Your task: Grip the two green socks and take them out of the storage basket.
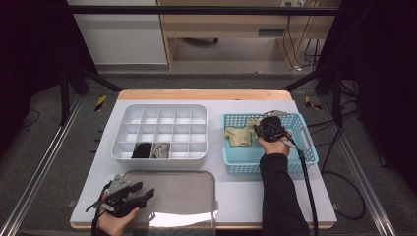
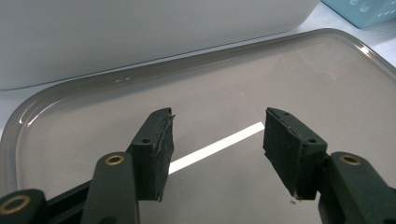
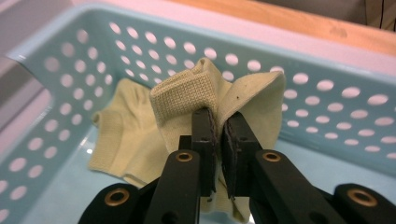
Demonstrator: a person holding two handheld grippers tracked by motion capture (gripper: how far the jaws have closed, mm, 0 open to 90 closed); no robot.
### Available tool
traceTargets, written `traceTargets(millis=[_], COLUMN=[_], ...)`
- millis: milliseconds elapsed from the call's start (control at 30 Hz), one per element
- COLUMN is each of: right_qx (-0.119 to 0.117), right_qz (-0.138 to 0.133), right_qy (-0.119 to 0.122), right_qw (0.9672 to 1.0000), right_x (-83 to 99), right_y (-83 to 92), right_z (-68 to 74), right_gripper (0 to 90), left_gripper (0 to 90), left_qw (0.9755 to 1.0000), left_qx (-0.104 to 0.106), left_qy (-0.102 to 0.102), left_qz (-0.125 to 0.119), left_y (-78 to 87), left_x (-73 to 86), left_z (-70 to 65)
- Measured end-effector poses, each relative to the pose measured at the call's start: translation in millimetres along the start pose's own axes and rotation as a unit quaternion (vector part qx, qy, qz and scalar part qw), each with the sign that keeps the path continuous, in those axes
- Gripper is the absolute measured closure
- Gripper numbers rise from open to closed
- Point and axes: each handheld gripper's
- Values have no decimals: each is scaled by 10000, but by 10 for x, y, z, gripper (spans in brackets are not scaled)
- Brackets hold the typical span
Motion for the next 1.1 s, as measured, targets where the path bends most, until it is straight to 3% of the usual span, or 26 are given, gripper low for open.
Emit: traceTargets(millis=[333, 733, 900, 1100], right_qx=[-185, -603, -745, -868], right_qz=[-594, -1351, -1479, -1474], right_qy=[133, 164, 265, 300], right_qw=[9980, 9889, 9858, 9848], right_x=[-82, 45, 175, 335], right_y=[316, 847, 1088, 1318], right_z=[100, 328, 470, 672], right_gripper=[846, 846, 846, 846], left_gripper=[420, 420, 420, 420], left_qw=[10000, 10000, 10000, 10000], left_qx=[-5, -9, -17, -18], left_qy=[0, 2, 11, 21], left_qz=[0, -1, -1, -22], left_y=[6, 10, 9, 18], left_x=[-2, -5, -4, -6], left_z=[-3, -1, -5, -11])
Point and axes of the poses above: each handheld gripper's, and its own axes: y roughly backward along the jaws, x roughly out of its underside, z roughly to its left, and after that the axes turned 12 degrees about -x, right-handed
